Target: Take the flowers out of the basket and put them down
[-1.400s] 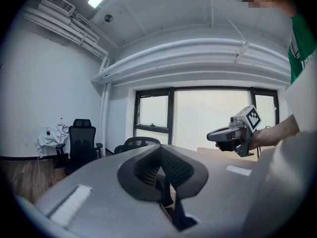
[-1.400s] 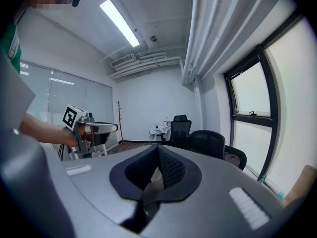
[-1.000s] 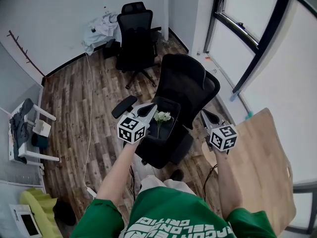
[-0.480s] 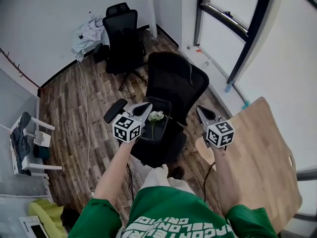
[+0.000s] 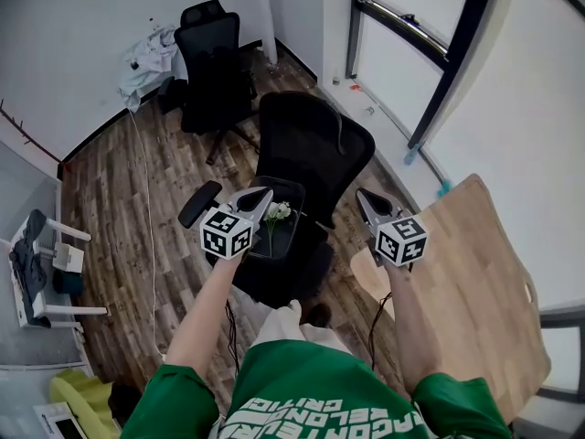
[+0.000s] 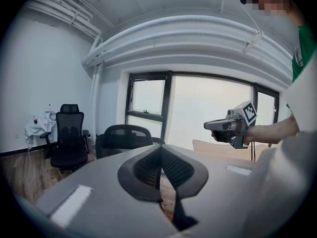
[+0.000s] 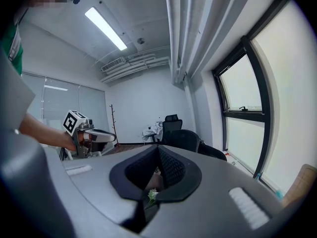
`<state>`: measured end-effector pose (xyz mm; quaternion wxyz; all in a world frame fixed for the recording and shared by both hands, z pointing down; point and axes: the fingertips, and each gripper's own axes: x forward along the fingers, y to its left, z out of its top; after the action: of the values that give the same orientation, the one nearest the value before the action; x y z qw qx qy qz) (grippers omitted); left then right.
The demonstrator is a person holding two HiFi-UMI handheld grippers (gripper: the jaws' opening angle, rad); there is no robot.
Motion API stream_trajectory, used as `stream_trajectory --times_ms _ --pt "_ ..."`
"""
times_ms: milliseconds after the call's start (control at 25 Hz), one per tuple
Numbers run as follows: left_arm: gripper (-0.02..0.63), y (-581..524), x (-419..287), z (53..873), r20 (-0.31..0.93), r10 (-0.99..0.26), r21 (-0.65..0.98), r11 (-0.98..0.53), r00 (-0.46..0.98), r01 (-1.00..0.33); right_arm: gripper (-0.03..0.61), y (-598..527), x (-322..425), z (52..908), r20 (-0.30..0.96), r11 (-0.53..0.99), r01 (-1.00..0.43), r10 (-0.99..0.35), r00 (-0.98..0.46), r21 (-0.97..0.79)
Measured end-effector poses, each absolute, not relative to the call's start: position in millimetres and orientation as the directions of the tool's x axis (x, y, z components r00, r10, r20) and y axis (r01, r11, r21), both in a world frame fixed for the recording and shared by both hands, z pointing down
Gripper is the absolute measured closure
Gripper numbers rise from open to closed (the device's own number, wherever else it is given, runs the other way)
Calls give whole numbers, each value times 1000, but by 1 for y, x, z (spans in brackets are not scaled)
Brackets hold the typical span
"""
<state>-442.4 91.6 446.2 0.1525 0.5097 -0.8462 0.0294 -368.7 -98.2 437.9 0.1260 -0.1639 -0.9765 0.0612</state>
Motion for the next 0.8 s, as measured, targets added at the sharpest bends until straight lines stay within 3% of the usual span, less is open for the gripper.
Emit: stream_trajectory --times_ms 800 --pt "595 131 -496 568 372 -778 250 610 -507 -752 572 -62 -434 501 377 914 361 405 -833 -184"
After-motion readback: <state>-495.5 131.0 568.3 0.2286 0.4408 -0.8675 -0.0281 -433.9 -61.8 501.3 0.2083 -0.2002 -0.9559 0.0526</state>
